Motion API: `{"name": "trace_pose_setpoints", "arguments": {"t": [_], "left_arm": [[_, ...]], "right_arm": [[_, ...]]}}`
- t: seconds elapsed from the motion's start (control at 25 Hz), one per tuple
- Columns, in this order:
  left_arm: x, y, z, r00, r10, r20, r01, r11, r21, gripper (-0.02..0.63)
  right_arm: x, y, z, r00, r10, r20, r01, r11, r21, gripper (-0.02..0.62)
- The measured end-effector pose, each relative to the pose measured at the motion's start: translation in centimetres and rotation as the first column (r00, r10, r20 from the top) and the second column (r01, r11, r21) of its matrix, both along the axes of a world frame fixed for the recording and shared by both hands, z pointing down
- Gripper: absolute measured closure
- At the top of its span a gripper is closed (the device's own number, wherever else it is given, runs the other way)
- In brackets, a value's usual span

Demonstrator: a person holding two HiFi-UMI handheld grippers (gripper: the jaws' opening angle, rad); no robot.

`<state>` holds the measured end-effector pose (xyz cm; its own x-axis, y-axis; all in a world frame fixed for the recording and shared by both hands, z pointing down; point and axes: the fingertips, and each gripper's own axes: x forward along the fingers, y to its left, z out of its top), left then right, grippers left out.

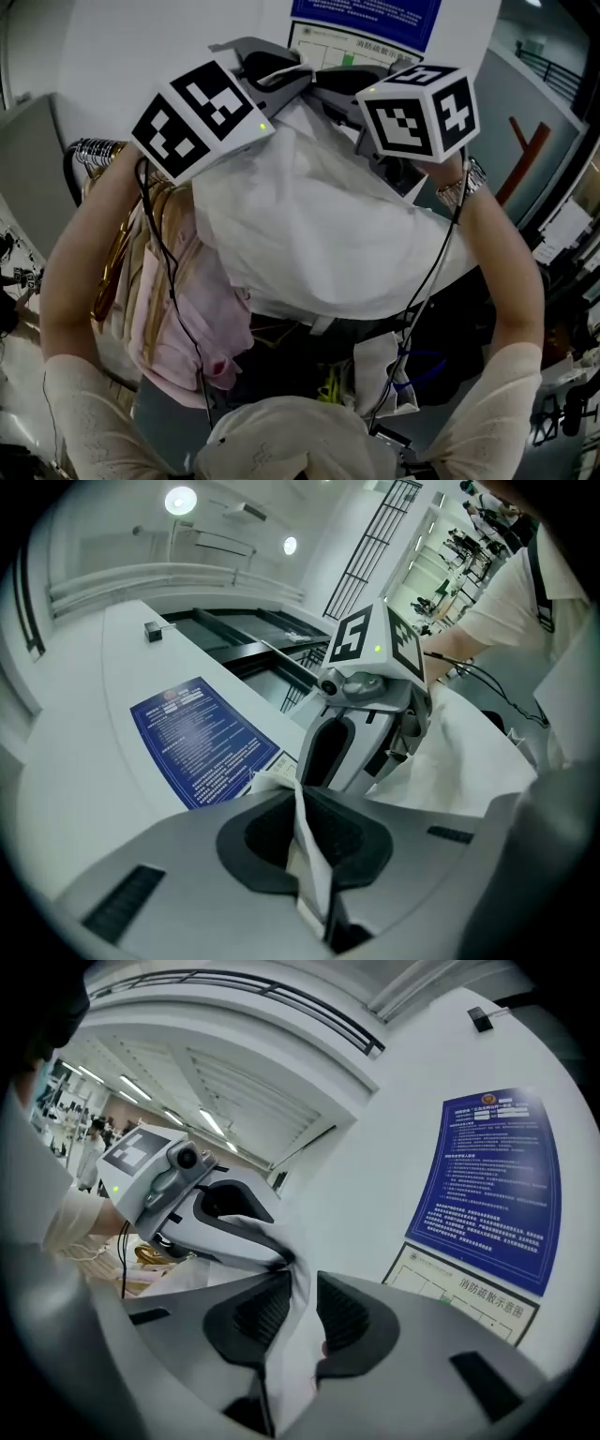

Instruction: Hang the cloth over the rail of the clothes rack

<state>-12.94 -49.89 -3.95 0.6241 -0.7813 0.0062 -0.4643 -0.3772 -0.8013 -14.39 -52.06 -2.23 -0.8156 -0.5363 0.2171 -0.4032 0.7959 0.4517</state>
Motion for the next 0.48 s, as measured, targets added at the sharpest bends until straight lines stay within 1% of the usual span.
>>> {"name": "trace_pose_setpoints", "arguments": {"t": [0.04,0.08,0.12,0.2,0.36,0.44,0.48], "left_arm": [[-0.1,-0.1,0.1,1.0,0.001,0.004,-0.001,1.0,-0.005,0.588],[-0.3,-0.2,0.1,1.0,-0.001,0.01,0.001,1.0,-0.01,0.588],[-0.4,-0.3,0.0,1.0,-0.006,0.018,0.006,1.0,-0.012,0.588],[-0.6,-0.4,-0.2,0.999,-0.023,0.041,0.023,1.0,0.001,0.588],[-1.7,0.0,-0.8,0.994,-0.077,0.079,0.072,0.995,0.071,0.588],[-2.3,0.6,-1.3,0.993,-0.082,0.085,0.075,0.994,0.084,0.588],[-2.6,1.0,-1.6,0.994,-0.083,0.076,0.075,0.993,0.094,0.587]], "right_arm": [[-0.1,-0.1,0.0,1.0,-0.002,0.005,0.002,1.0,-0.013,0.499],[-0.1,-0.3,-0.2,1.0,-0.001,0.016,0.002,1.0,-0.025,0.546],[0.0,-0.4,-0.5,1.0,0.002,0.029,-0.001,1.0,-0.03,0.568],[0.3,-0.5,-1.0,0.999,0.016,0.043,-0.014,1.0,-0.025,0.571],[1.2,-1.2,-1.2,0.997,0.05,0.056,-0.049,0.998,-0.028,0.572],[1.3,-1.2,-1.3,0.997,0.052,0.06,-0.05,0.998,-0.032,0.572],[1.3,-1.2,-1.3,0.997,0.055,0.063,-0.053,0.998,-0.032,0.572]]}}
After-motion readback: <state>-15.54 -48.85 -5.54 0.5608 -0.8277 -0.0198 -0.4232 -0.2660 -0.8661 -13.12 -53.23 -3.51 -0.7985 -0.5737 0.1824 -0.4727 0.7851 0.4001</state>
